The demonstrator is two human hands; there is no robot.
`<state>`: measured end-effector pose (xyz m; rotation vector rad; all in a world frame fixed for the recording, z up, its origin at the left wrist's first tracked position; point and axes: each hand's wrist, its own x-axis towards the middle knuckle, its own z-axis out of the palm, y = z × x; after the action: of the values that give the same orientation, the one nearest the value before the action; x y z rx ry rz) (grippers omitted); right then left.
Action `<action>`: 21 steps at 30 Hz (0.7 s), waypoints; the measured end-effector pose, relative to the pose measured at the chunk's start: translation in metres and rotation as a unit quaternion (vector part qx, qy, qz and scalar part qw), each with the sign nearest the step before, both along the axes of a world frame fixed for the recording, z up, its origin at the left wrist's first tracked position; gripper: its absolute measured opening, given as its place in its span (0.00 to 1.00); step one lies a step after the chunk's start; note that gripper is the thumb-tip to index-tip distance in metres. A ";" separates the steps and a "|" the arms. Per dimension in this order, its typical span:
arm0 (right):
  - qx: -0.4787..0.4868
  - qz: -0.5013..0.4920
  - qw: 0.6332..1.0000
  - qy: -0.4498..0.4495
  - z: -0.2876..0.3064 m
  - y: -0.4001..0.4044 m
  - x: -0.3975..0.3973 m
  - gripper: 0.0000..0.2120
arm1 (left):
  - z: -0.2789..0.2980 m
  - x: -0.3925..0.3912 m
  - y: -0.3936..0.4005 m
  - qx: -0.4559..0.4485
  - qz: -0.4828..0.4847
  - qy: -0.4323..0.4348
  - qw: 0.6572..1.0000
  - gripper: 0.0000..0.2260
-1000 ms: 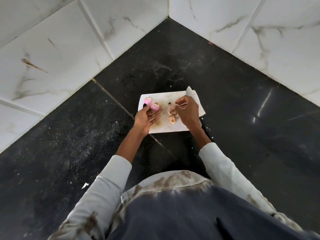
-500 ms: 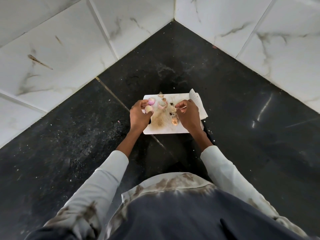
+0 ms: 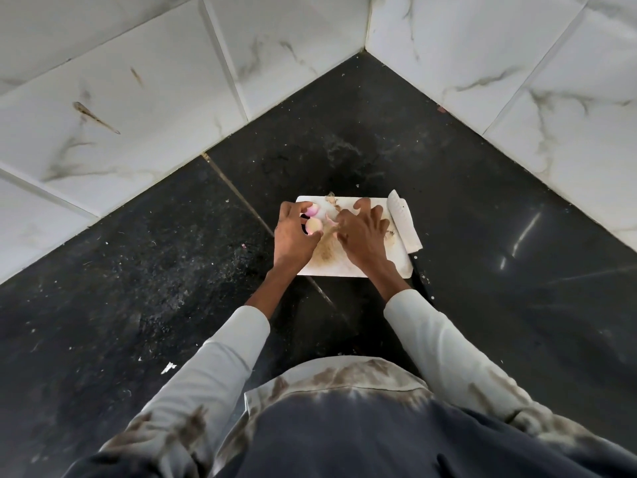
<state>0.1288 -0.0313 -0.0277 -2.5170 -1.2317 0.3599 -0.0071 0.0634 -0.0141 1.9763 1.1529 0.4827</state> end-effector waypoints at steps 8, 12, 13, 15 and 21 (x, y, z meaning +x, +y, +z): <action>0.091 -0.036 0.992 0.078 0.029 -0.010 0.035 0.06 | 0.000 0.011 -0.007 0.032 -0.034 0.060 0.997 0.23; 0.070 -0.012 0.993 0.096 0.049 -0.028 0.058 0.05 | -0.003 0.015 -0.014 0.048 -0.036 0.069 0.996 0.19; 0.059 -0.005 0.993 0.100 0.050 -0.033 0.060 0.05 | -0.004 0.016 -0.016 0.055 -0.040 0.068 0.995 0.19; 0.039 0.012 0.994 0.100 0.052 -0.042 0.059 0.06 | -0.005 0.016 -0.018 0.091 -0.045 0.075 0.992 0.20; 0.020 0.020 0.992 0.124 0.039 -0.062 0.039 0.16 | 0.001 0.025 -0.031 0.064 -0.081 0.018 0.994 0.15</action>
<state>0.1673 -0.0933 0.0116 -2.3321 -1.1796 0.6306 0.0183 0.0327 -0.0130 2.1765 0.9938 0.4460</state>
